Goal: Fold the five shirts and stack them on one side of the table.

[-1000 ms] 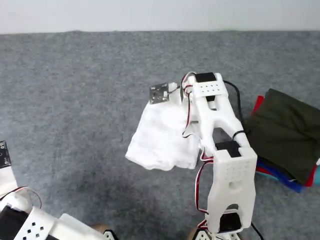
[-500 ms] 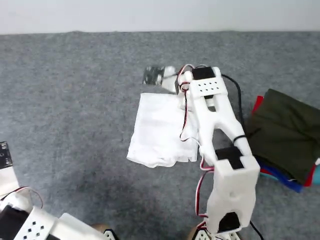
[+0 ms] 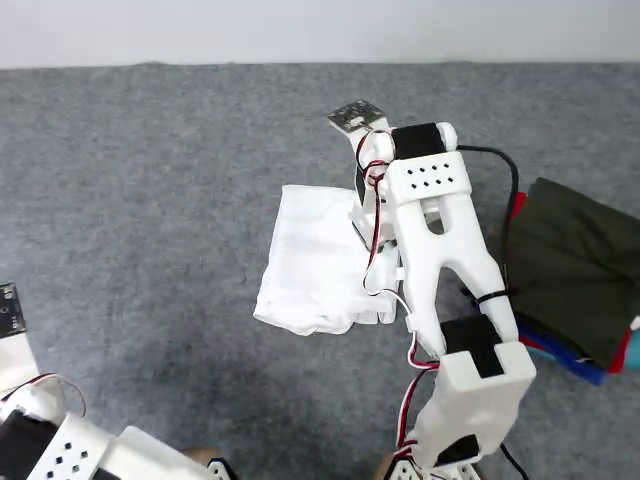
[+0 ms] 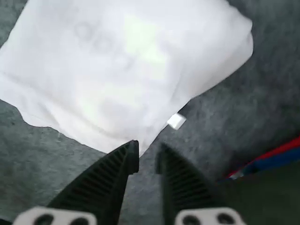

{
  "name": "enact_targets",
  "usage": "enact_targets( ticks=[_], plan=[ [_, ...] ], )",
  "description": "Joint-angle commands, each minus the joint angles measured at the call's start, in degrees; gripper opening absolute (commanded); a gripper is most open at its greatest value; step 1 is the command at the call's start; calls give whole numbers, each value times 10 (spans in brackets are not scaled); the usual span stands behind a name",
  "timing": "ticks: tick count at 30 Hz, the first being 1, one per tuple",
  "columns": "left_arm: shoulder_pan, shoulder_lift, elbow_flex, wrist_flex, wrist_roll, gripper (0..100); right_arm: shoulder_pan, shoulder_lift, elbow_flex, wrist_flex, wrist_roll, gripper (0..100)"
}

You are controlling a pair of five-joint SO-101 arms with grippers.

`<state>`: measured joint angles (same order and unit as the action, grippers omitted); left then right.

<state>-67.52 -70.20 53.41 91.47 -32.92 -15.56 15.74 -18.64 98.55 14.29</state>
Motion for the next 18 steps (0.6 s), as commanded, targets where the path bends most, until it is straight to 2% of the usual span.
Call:
enact_targets(
  ticks=[1, 5, 9, 13, 18],
  plan=[
    [1, -4, -6, -12, 4, 17, -3, 23, -8, 17, -69, 35],
    [1, -4, -6, -12, 4, 17, -5, 92, -8, 13, -142, 26],
    [1, -4, -6, -12, 4, 17, -7, 175, -8, 9, -178, 10],
    [1, -4, -6, -12, 4, 17, -41, 218, -8, 32, -190, 9],
    [1, -4, -6, -12, 4, 17, -95, 203, -8, 42, -191, 9]
  ],
)
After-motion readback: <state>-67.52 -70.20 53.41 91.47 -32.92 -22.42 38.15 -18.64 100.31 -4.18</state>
